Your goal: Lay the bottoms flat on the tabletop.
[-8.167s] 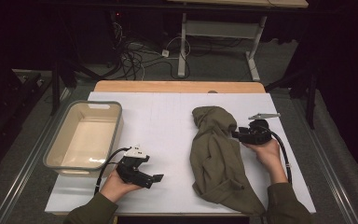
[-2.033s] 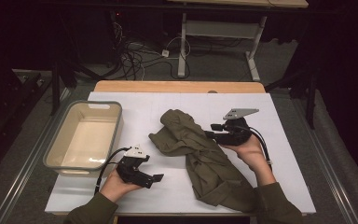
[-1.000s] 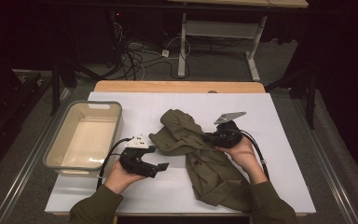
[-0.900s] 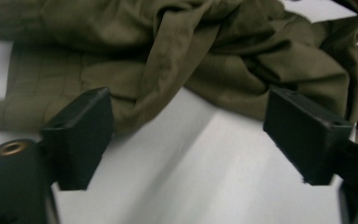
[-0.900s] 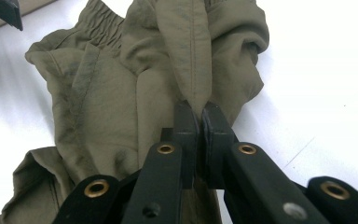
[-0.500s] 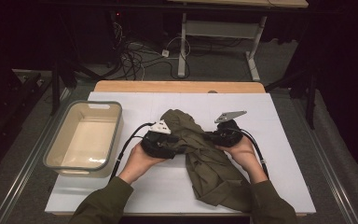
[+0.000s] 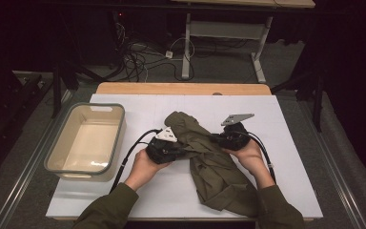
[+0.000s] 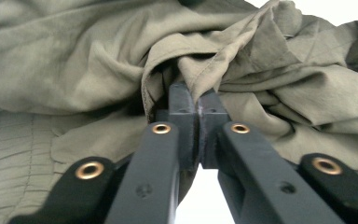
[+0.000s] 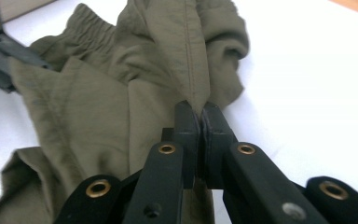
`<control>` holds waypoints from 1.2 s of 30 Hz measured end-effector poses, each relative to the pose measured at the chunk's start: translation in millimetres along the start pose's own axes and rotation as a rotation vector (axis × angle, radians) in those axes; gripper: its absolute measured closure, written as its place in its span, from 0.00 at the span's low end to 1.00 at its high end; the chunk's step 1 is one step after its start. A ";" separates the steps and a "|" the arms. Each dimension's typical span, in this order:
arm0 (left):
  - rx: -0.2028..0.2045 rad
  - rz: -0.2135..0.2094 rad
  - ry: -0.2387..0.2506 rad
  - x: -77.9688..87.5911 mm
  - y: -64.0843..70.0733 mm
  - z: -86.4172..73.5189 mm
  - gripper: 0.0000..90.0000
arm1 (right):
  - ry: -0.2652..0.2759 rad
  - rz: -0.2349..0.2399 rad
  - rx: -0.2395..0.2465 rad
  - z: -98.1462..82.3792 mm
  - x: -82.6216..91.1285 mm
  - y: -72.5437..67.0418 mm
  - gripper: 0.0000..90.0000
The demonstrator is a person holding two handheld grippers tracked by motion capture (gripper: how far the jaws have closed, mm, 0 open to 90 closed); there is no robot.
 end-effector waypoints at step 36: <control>0.024 -0.002 -0.047 6.6 -0.5 -21.0 0.96 | 0.042 -0.221 -0.230 -42.1 59.4 97.3 0.98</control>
Point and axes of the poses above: each handheld gripper's, and its own axes: x roughly backward along the jaws, z roughly out of its top, y roughly to its right, the point moved 4 cm from there along -x, roughly forward along the jaws, and after that the axes turned 15 degrees about -x, right-handed, at the moved point
